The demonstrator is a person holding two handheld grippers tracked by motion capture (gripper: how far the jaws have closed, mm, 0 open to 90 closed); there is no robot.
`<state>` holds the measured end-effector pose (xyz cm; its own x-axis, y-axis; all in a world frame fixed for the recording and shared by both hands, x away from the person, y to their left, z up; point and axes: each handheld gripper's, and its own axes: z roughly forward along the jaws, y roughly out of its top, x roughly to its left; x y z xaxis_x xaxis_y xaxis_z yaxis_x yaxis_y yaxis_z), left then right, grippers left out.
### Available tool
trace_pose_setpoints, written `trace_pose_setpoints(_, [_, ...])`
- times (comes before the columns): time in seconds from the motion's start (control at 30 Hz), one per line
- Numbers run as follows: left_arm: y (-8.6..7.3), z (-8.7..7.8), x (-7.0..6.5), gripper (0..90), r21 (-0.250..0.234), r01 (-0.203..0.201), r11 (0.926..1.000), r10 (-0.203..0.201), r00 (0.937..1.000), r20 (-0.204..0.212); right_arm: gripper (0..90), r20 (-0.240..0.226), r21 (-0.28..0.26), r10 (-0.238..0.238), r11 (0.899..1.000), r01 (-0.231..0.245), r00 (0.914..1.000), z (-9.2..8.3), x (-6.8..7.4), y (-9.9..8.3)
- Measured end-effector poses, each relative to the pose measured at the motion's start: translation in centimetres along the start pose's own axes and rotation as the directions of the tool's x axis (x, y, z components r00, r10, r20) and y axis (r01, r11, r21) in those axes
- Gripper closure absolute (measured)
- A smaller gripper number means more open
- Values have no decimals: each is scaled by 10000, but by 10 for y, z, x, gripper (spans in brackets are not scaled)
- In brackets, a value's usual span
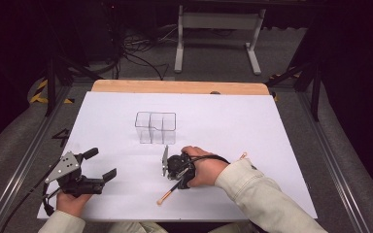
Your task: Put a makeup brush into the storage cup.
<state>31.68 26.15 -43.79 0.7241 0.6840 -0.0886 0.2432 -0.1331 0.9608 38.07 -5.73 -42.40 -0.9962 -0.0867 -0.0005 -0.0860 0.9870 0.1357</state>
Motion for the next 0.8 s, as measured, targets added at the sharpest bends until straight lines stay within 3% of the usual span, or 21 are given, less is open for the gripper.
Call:
trace_pose_setpoints(0.1, [0,0,0,1,-10,4,10000,-4,10000,-2,682,-57,133,-272,9995,272,9996,-1,2,1])
trace_pose_setpoints(0.33, [-1,1,0,1,71,31,10000,-31,10000,-27,826,-165,441,-760,9961,767,9970,0,7,6])
trace_pose_setpoints(0.8, [-1,1,1,1,56,73,10000,-73,9999,-84,846,-309,730,-506,9959,528,9982,0,6,10])
